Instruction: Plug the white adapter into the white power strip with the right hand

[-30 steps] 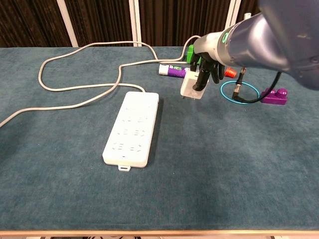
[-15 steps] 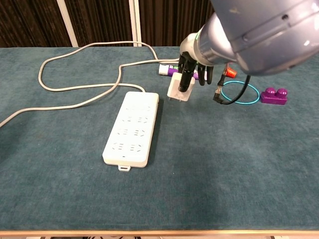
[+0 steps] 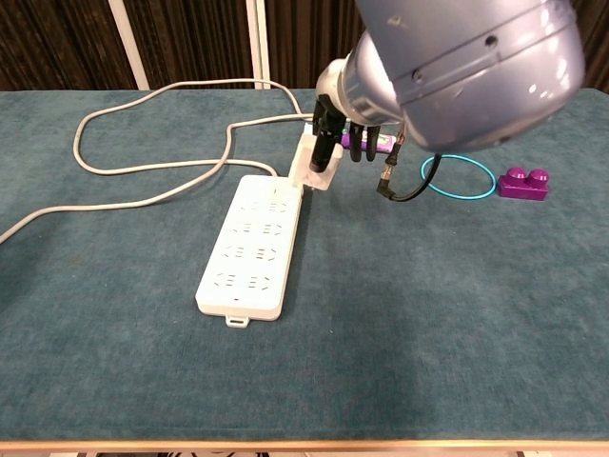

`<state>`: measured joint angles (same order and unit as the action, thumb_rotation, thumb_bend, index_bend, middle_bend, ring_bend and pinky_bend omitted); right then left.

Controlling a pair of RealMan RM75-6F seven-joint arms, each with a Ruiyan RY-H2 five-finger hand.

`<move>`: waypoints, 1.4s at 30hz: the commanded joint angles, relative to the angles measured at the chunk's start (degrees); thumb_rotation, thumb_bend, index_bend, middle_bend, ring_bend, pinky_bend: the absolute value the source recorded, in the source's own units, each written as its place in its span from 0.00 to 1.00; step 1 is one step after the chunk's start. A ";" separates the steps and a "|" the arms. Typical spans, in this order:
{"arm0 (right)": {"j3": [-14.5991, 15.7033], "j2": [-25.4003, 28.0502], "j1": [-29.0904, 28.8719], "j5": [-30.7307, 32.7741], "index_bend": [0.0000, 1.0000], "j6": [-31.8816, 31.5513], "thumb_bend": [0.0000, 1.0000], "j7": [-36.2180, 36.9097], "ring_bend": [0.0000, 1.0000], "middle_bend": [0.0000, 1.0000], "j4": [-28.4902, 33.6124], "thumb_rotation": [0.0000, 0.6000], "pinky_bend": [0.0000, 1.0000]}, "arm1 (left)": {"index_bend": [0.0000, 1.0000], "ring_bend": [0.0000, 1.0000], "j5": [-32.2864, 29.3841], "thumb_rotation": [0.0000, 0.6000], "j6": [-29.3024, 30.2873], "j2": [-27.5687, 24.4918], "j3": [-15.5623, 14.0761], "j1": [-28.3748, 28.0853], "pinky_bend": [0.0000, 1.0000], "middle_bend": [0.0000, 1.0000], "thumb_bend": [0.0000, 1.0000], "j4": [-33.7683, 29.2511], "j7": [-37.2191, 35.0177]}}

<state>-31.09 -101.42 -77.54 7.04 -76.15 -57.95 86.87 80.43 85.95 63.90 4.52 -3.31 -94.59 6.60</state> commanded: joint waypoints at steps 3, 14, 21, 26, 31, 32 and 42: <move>0.22 -1.96 -0.24 -2.66 0.79 -0.99 0.65 0.70 0.66 0.67 -1.03 1.00 0.42 | 0.13 0.00 -0.05 1.00 -0.06 -0.14 -0.02 0.01 0.00 0.00 0.10 -0.15 -0.11; -0.75 -5.73 -0.83 -4.60 0.79 -1.33 0.65 0.19 0.66 0.67 -4.06 1.00 0.42 | 0.13 0.00 -0.62 1.00 -0.62 -0.16 0.07 -0.21 0.00 0.00 0.10 -0.20 0.01; -1.28 -7.35 -0.93 -5.07 0.79 -0.75 0.65 -0.80 0.66 0.67 -6.29 1.00 0.42 | 0.13 0.00 -1.00 1.00 -0.80 -0.30 0.24 -0.29 0.00 0.00 0.10 -0.05 -0.38; -1.79 -8.20 -0.69 -5.17 0.79 -0.21 0.65 -1.42 0.66 0.67 -7.96 1.00 0.42 | 0.13 0.00 -1.13 1.00 -0.53 -0.23 0.38 -0.24 0.00 0.00 0.10 0.01 -0.19; -2.01 -8.49 -0.28 -5.54 0.79 0.07 0.65 -1.91 0.66 0.67 -8.38 1.00 0.42 | 0.13 0.00 -1.21 1.00 -0.49 -0.12 0.40 -0.26 0.00 0.00 0.10 0.07 -0.01; -2.03 -8.50 -0.18 -5.56 0.79 0.15 0.65 -2.05 0.66 0.67 -8.37 1.00 0.42 | 0.13 0.00 -1.20 1.00 -0.52 -0.10 0.38 -0.27 0.00 0.00 0.10 0.07 0.06; -2.74 -8.91 0.60 -6.30 0.79 0.65 0.65 -2.97 0.66 0.67 -8.55 1.00 0.42 | 0.13 0.00 -1.14 1.00 -0.35 0.06 0.34 -0.26 0.00 0.00 0.10 0.01 0.42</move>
<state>-33.81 -110.32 -76.96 0.75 -75.51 -60.90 78.34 79.30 85.60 63.96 4.86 -3.57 -94.58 7.02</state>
